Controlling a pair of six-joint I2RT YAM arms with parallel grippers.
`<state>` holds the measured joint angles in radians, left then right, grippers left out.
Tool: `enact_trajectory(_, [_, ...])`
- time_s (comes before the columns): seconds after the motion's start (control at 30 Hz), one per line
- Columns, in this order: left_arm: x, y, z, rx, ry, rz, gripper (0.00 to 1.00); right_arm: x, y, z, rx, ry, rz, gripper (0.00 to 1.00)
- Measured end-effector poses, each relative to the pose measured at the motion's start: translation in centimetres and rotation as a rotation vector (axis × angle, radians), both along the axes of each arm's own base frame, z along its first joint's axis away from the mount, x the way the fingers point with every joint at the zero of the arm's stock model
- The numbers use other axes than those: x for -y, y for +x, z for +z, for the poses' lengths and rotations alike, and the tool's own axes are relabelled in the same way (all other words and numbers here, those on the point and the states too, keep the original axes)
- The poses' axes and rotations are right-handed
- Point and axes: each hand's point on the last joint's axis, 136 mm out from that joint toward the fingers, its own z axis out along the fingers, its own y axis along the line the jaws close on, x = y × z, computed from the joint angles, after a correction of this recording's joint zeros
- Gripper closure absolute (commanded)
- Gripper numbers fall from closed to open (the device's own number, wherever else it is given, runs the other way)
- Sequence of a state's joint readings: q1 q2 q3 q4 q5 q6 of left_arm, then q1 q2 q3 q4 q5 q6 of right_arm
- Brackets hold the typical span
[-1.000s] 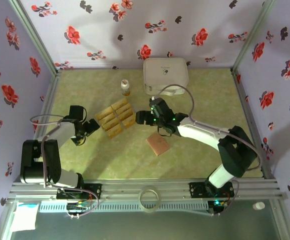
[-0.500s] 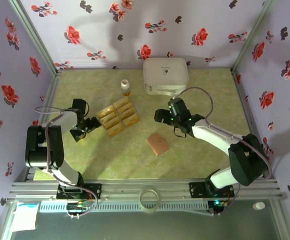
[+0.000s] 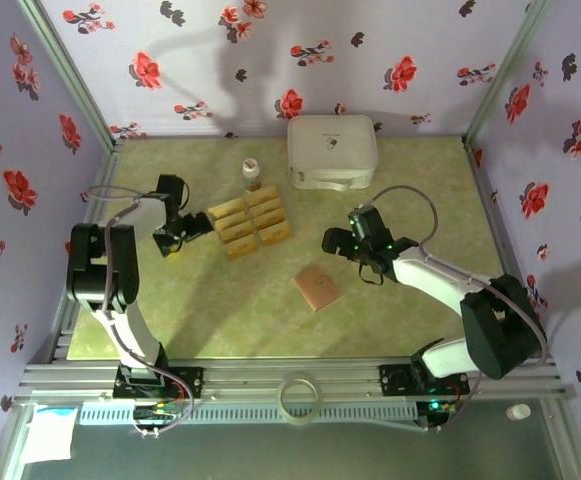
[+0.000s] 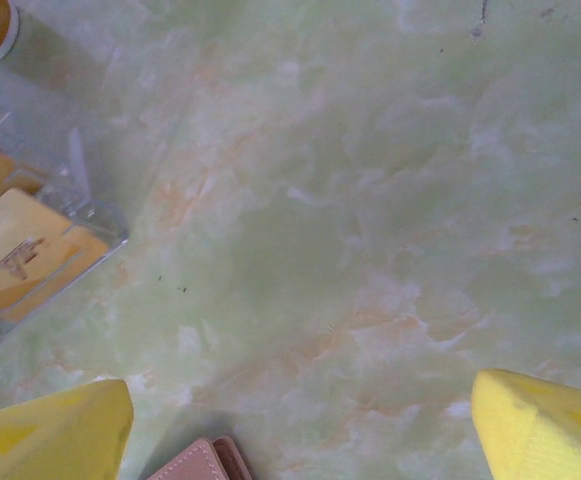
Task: Put the credit cards into the card holder
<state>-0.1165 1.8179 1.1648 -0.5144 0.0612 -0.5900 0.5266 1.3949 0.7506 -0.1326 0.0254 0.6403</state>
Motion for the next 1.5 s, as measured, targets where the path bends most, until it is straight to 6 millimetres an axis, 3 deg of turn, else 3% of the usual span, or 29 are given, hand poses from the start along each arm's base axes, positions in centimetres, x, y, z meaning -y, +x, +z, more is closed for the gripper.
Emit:
enact_trajectory(0.1, [1.7,2.9,2.0,0.116,-0.032,-0.039,0.0,0.2,0.1,0.0,-0.001,0.002,-0.006,0.12])
enact_trajectory(0.2, [2.7,4.2,3.1,0.17,-0.047,-0.066,0.0,0.4,0.2,0.0,-0.001,0.003,-0.011,0.12])
enact_trajectory(0.7, [7.5,6.2,3.0,0.187,-0.061,-0.164,0.0,2.1,0.3,-0.1,-0.007,0.018,-0.049,0.12])
enact_trajectory(1.1, [15.3,8.4,3.6,0.206,-0.08,-0.298,0.0,2.9,-0.3,0.4,0.009,0.035,-0.059,0.12])
enact_trajectory(1.2, [16.4,8.3,4.1,0.212,-0.083,-0.321,0.0,2.7,-0.5,0.8,0.014,0.046,-0.052,0.11])
enact_trajectory(1.3, [15.7,6.9,3.9,0.198,-0.078,-0.321,0.0,2.8,-1.0,1.1,0.017,0.057,-0.045,0.06])
enact_trajectory(1.4, [13.3,3.9,3.8,0.163,-0.068,-0.297,0.0,3.0,-1.7,1.3,0.007,0.058,-0.041,0.05])
enact_trajectory(1.5, [10.9,1.3,4.9,0.164,-0.065,-0.266,0.0,3.0,-2.3,1.2,-0.003,0.063,-0.033,0.07])
